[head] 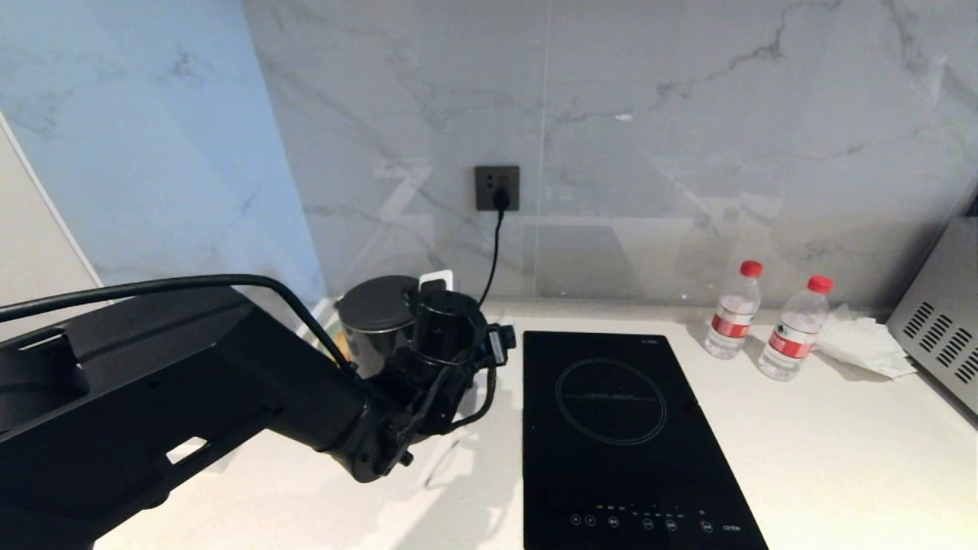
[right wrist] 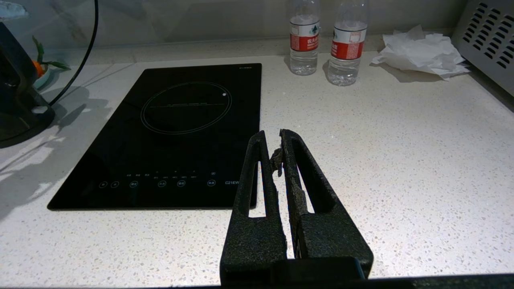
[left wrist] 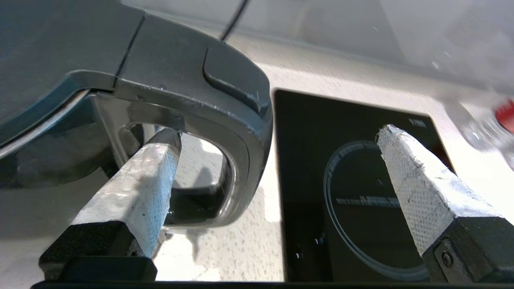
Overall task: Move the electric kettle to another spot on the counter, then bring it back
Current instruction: Pick up the kettle
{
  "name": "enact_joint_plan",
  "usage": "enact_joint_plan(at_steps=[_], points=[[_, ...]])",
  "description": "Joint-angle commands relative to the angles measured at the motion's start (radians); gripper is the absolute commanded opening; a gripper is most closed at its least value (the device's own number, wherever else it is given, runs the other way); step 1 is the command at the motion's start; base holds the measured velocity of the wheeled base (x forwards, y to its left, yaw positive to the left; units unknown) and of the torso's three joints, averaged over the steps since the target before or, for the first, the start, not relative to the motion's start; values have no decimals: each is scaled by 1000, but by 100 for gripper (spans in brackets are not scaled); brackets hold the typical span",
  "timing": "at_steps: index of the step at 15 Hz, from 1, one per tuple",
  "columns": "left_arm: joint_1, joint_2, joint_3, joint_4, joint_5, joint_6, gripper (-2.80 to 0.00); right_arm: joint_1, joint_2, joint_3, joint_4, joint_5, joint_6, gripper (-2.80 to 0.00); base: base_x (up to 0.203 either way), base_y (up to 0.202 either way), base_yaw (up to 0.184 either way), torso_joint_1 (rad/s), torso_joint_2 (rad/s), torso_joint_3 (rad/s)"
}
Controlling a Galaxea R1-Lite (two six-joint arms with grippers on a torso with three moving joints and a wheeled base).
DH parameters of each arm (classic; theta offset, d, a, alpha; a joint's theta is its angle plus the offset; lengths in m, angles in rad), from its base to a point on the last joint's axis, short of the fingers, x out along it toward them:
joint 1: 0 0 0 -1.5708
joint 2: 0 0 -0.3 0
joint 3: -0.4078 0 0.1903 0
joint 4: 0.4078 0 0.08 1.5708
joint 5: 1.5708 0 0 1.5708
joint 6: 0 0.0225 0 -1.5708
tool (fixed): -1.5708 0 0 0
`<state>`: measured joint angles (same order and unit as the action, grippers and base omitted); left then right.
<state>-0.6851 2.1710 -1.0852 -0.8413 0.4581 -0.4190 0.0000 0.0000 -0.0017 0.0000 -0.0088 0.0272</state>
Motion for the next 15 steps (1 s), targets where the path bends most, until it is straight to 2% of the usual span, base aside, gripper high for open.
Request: enact_joint_plan(at_steps=[1,4,8,15], points=[[-34,21,-30,-5,69,-1,0,0,0,0,0,0,0,-280,0,0,0,0,0,0],[-70,36,-54,-12,119,48,0,0,0,0,0,1,0,-280,0,0,0,0,0,0],[-96,53,-71,-11,119,48,0,0,0,0,0,1,0,-280,0,0,0,0,0,0],[-41,133,-122,-9,113,46,0,0,0,0,0,1,0,-280,0,0,0,0,0,0]])
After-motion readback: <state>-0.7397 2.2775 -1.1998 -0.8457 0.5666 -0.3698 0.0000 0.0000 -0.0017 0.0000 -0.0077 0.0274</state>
